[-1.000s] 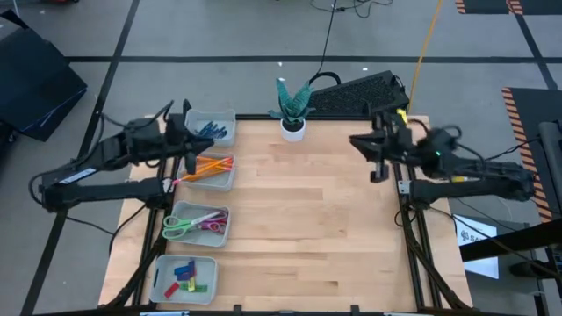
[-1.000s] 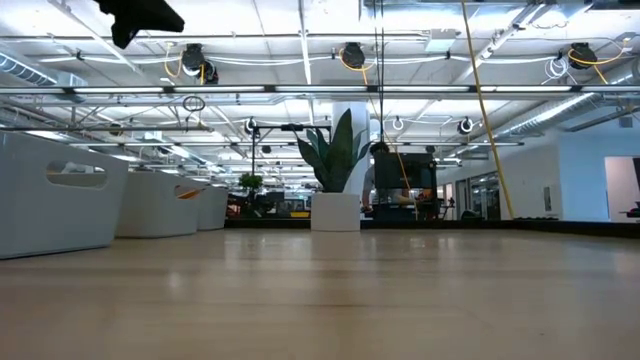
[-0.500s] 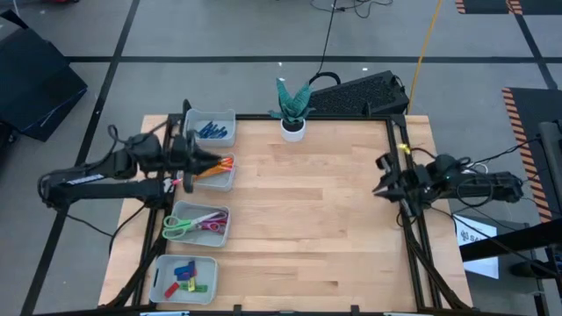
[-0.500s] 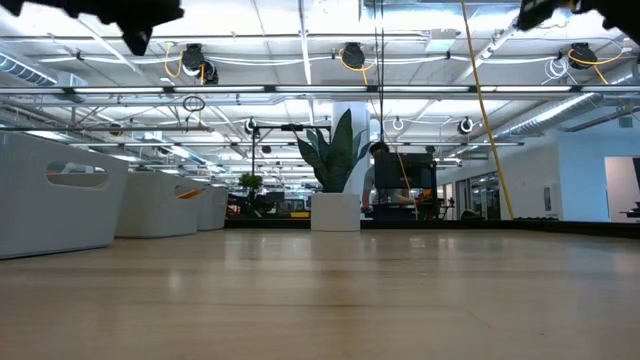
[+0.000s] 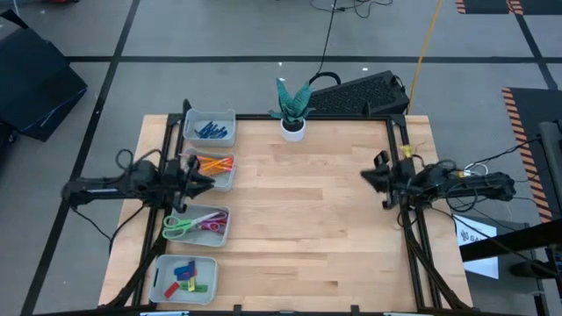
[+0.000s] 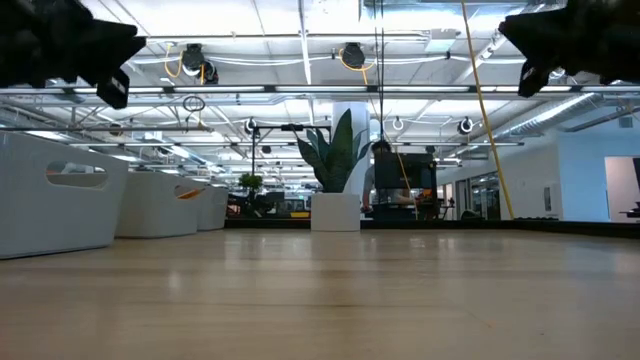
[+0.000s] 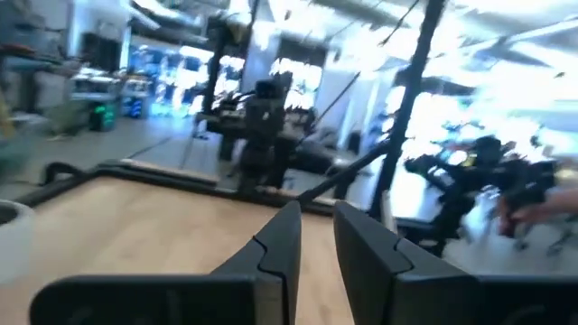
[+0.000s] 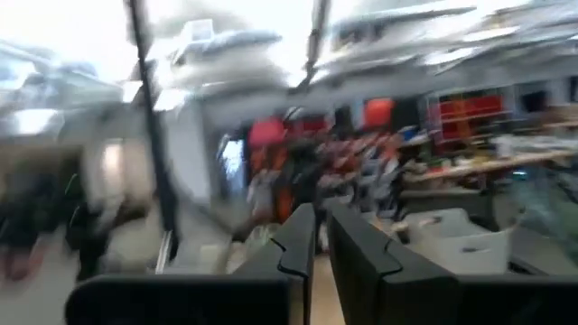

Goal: Sort crayons/erasers/pens/pencils in bins
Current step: Return to Home Position

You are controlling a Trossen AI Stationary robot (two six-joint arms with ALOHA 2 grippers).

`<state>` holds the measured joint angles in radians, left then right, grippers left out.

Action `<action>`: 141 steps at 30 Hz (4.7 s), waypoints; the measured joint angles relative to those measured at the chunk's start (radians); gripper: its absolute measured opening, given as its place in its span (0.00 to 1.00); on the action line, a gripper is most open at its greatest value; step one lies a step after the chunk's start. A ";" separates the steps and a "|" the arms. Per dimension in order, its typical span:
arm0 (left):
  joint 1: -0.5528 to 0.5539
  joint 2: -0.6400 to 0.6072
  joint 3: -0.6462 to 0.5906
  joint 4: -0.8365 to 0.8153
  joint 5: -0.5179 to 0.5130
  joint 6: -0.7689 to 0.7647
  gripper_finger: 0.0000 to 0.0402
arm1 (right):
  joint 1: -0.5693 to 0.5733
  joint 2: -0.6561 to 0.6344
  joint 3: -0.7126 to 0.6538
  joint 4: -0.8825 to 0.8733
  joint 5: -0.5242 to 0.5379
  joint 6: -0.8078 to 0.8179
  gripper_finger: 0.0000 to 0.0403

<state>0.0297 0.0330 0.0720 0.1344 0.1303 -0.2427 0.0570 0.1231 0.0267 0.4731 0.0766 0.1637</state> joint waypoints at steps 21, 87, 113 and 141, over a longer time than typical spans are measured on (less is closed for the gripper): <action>-0.109 0.057 -0.060 -0.114 -0.199 0.167 0.18 | -0.038 -0.108 -0.010 -0.416 0.026 -0.019 0.07; -0.109 0.079 -0.061 -0.106 -0.189 0.131 0.18 | -0.038 -0.107 -0.012 -0.410 0.027 -0.019 0.07; -0.109 0.079 -0.061 -0.106 -0.189 0.130 0.18 | -0.038 -0.107 -0.012 -0.410 0.027 -0.019 0.07; -0.109 0.079 -0.061 -0.106 -0.189 0.131 0.18 | -0.037 -0.107 -0.012 -0.410 0.027 -0.019 0.07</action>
<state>-0.0795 0.1120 0.0109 0.0284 -0.0589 -0.1120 0.0196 0.0162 0.0151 0.0631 0.1032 0.1447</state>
